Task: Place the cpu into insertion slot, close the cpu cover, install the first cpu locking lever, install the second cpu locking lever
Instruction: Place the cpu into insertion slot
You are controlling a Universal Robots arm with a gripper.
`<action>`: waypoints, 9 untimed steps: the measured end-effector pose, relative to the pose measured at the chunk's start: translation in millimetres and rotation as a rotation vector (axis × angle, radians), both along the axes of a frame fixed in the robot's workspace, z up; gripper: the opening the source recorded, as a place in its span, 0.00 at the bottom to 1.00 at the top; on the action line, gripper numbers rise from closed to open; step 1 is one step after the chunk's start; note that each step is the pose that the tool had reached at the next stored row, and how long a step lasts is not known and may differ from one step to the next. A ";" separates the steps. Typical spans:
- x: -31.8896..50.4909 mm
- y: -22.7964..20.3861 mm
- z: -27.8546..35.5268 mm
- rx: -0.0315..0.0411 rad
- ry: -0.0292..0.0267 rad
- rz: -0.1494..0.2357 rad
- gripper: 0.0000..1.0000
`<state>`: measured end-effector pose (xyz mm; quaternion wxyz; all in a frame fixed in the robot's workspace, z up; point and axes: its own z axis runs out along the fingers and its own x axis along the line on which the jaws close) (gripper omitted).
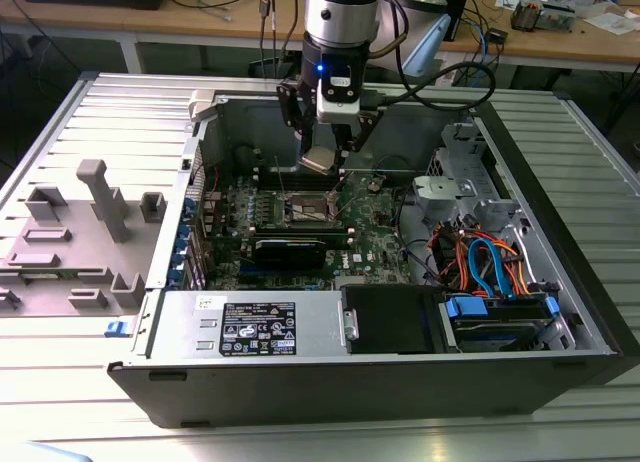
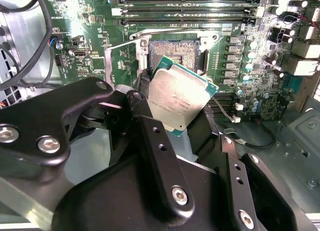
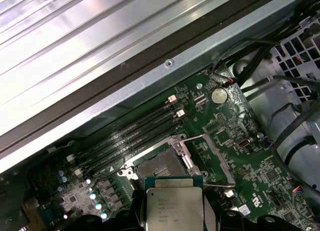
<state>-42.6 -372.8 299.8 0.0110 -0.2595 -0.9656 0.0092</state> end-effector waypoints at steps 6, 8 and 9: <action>0.0 0.0 0.0 0.0000 0.0000 -0.014 0.55; 0.0 0.0 0.0 0.0000 0.0000 -0.023 0.55; 0.0 0.0 0.0 0.0000 0.0000 -0.028 0.55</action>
